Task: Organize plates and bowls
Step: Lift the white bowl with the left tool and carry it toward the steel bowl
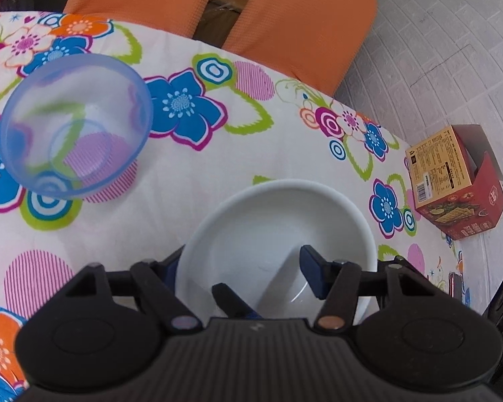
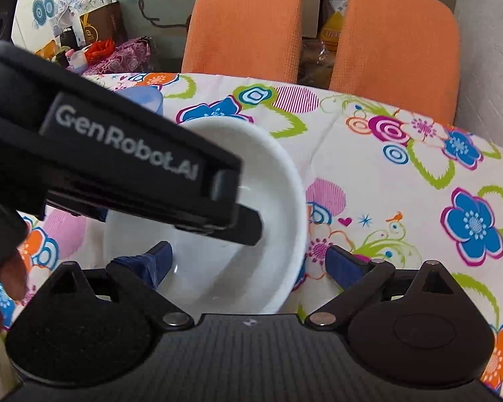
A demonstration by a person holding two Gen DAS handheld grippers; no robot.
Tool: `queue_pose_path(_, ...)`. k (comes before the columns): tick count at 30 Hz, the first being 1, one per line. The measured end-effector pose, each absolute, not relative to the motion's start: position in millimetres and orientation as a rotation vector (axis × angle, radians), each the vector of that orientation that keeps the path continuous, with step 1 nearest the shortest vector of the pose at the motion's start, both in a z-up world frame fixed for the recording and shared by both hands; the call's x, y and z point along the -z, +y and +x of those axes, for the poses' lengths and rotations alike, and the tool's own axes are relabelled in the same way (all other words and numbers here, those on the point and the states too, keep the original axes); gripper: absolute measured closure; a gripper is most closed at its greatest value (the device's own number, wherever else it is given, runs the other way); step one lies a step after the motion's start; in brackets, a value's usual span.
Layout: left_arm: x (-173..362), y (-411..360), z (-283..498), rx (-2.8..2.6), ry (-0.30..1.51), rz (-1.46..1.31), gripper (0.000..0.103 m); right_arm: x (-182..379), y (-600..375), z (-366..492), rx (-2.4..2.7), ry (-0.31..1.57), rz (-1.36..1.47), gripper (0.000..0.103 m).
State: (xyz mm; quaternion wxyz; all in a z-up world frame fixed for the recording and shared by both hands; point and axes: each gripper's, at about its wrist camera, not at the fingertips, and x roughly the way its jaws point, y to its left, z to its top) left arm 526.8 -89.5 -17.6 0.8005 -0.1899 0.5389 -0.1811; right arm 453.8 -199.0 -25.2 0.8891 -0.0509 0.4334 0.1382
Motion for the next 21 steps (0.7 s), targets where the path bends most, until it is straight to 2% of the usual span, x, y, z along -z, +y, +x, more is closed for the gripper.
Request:
queue_pose_path(9,17,-87,514,0.398,1.120,-0.340,0.045,15,-235,433,-0.259,0.853,-0.033,0.017)
queue_pose_path(14,17,-92,511,0.391,1.118,-0.333,0.061,21,-229,427,-0.298,0.863,-0.014,0.021)
queue_pose_path(15,17,-94,512,0.397,1.124,-0.332,0.075,20,-227,424,-0.307,0.861,-0.019,0.021)
queue_pose_path(17,18,-97,513,0.408,1.137,-0.343,0.078,17,-221,421,-0.323,0.847,-0.030,0.024)
queue_pose_path(21,18,-99,515,0.433,1.165,-0.374,0.078,9,-215,420,-0.336,0.843,-0.028,0.025)
